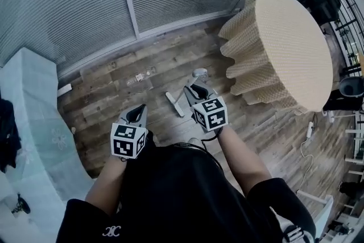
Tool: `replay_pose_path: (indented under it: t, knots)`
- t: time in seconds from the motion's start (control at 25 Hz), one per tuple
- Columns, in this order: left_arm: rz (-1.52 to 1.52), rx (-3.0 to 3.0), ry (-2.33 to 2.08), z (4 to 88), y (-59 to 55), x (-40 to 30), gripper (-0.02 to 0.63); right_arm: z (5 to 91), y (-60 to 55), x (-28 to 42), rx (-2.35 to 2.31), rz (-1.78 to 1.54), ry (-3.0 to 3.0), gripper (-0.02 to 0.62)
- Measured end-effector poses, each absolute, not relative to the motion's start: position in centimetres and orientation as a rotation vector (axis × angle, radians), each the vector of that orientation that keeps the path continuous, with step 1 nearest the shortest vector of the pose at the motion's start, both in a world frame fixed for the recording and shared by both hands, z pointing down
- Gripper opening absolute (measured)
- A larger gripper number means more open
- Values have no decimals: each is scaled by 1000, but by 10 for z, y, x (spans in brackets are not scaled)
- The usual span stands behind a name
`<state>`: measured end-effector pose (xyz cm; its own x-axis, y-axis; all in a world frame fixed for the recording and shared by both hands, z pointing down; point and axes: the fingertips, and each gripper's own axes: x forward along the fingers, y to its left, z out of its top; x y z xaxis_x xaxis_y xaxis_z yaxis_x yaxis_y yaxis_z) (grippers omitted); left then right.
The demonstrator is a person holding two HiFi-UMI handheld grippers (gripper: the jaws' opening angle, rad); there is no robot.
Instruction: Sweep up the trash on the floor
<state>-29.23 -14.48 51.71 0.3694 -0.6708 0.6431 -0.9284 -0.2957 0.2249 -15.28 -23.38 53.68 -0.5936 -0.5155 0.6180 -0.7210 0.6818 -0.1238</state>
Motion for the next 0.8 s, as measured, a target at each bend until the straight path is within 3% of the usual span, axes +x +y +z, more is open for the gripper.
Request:
replay_pose_path:
  t: [0.44,0.8]
  knots:
    - [575,1899,-1455,538,-172,-504,-3,520,-286,-403,590,366,-2456,86]
    - [517,1735,-1543,550,-164,-569,-2,594,-359,-511,801,502,-2373,84]
